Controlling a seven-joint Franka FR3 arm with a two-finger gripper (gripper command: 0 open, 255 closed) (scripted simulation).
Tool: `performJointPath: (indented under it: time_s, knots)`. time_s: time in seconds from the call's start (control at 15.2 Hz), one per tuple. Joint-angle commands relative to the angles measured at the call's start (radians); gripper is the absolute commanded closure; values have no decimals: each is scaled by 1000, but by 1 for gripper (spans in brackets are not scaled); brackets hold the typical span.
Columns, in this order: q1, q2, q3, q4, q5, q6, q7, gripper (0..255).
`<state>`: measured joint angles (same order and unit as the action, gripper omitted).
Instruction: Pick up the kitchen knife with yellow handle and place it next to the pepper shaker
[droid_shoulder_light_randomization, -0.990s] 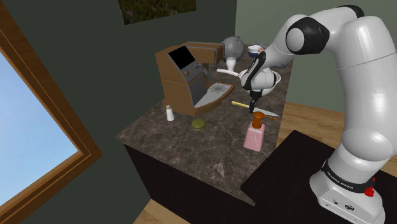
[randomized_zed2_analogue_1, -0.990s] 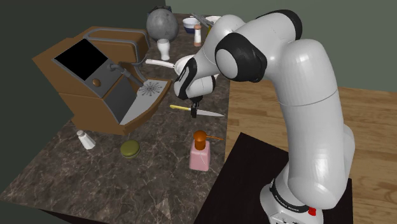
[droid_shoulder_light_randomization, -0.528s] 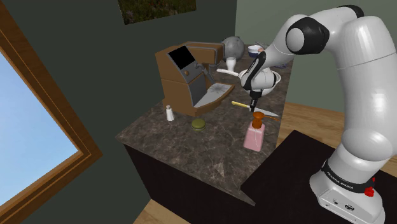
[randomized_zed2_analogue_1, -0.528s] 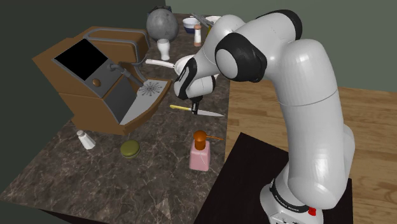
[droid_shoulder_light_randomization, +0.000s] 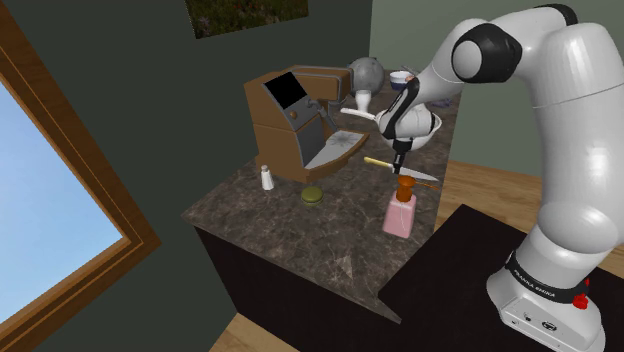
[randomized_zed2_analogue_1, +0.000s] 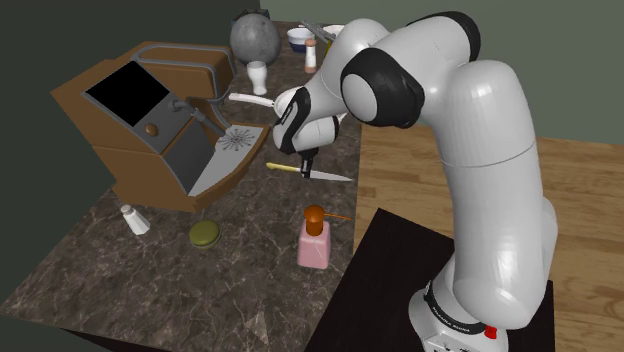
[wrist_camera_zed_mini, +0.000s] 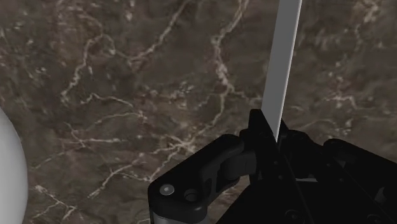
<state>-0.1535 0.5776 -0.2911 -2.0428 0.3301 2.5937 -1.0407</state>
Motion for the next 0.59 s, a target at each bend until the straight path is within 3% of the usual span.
performJointPath:
  time_s: [0.0,0.53]
  knots:
    - [5,-22,-9,-5,-10,-16,5,255]
    - [33,-111,-47,-18,-55,-91,37,255]
